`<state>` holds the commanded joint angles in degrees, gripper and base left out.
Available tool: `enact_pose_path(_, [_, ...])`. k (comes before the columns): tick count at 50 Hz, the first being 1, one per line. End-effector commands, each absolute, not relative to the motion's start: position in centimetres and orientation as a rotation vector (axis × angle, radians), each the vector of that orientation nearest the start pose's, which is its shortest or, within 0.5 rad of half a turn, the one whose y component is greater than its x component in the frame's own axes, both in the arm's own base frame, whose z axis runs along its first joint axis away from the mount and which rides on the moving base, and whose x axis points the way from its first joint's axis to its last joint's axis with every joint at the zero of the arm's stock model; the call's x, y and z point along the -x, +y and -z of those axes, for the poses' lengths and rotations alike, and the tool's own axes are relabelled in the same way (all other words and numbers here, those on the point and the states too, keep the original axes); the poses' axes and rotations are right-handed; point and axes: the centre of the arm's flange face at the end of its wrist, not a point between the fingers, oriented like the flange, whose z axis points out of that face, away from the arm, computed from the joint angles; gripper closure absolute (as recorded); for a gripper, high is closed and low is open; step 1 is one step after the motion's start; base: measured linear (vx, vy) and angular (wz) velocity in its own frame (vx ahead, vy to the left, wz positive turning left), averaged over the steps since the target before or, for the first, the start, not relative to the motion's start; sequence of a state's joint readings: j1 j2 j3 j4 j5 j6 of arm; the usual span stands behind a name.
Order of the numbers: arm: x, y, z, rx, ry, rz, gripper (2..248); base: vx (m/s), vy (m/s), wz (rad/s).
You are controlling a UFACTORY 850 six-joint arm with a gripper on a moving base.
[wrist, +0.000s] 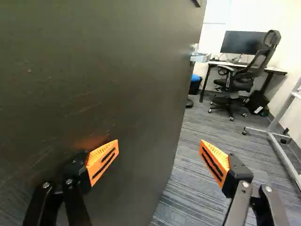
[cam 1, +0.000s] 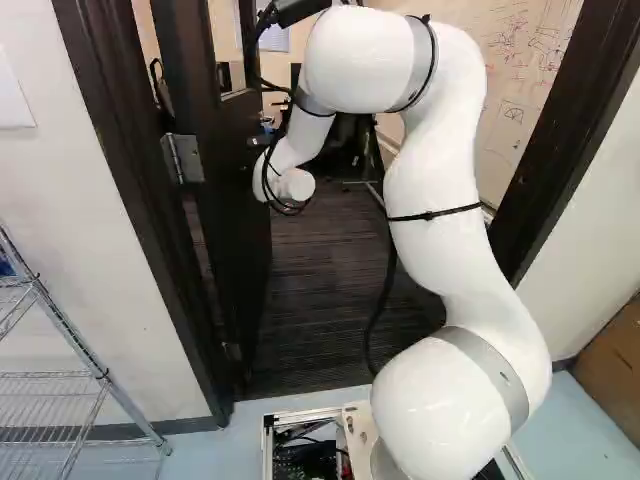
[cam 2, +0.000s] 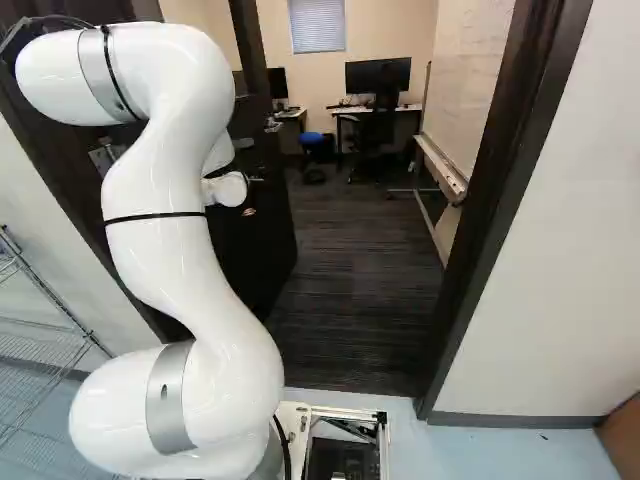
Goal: Open the door and move inside
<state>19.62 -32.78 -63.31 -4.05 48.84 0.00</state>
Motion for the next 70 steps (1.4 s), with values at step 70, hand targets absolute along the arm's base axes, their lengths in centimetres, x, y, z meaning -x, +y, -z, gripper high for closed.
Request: enact_pose_path(70, [-60.3, 26.2, -38.1, 2.069, -0.820, 1.791, 3, 0.000, 0.000, 0.000])
